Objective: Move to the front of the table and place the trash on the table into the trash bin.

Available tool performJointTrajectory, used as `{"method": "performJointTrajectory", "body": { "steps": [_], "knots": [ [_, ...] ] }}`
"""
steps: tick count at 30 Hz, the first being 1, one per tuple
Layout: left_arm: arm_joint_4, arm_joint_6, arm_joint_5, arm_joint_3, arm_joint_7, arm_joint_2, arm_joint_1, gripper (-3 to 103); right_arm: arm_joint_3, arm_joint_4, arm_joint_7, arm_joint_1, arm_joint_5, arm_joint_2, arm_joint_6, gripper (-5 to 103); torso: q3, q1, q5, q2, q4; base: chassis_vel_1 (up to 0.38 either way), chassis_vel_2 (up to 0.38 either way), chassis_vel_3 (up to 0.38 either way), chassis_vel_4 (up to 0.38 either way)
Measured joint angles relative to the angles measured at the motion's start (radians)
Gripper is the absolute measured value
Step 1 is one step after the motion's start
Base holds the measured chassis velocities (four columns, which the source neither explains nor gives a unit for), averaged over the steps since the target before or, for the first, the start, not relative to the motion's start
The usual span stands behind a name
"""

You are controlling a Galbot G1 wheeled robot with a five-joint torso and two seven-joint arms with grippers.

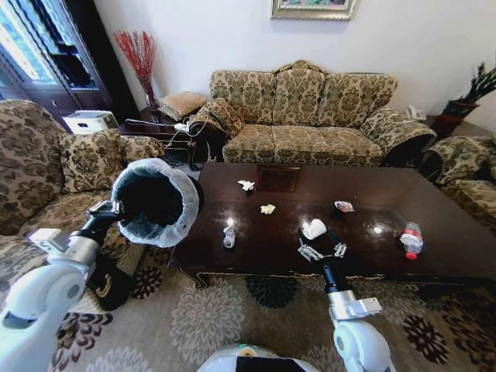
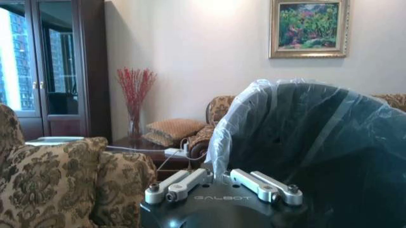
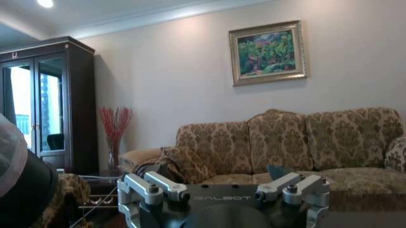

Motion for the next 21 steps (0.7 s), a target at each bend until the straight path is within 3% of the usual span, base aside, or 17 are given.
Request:
{"method": "performJointTrajectory", "body": {
  "steps": [12,15,19,21],
  "knots": [
    [-0.024,0.022,0.002,-0.016,-0.005,-0.007,0.009,2,-0.004,0.006,0.011,0.005,0.0,-0.007,-0.017,100,0.0,0.0,-0.0001,0.0,-0.0003,0.0,0.0,0.0,0.0],
    [-0.123,0.089,0.01,-0.068,-0.013,-0.033,0.036,2,-0.027,0.047,0.073,0.045,0.003,-0.048,-0.118,100,0.0,0.0,0.0017,0.0,0.0001,0.0,0.0,0.0,0.0],
    [-0.179,0.155,0.026,-0.091,-0.022,-0.062,0.061,2,-0.047,0.08,0.125,0.075,0.006,-0.08,-0.199,100,0.0,0.0,-0.0003,0.0,-0.0001,0.0,0.0,0.0,0.0],
    [-0.186,0.189,0.046,-0.096,-0.03,-0.07,0.07,2,-0.067,0.116,0.18,0.109,0.009,-0.115,-0.287,100,0.0,0.0,0.0002,0.0,0.0003,0.0,0.0,0.0,0.0]
  ]
}}
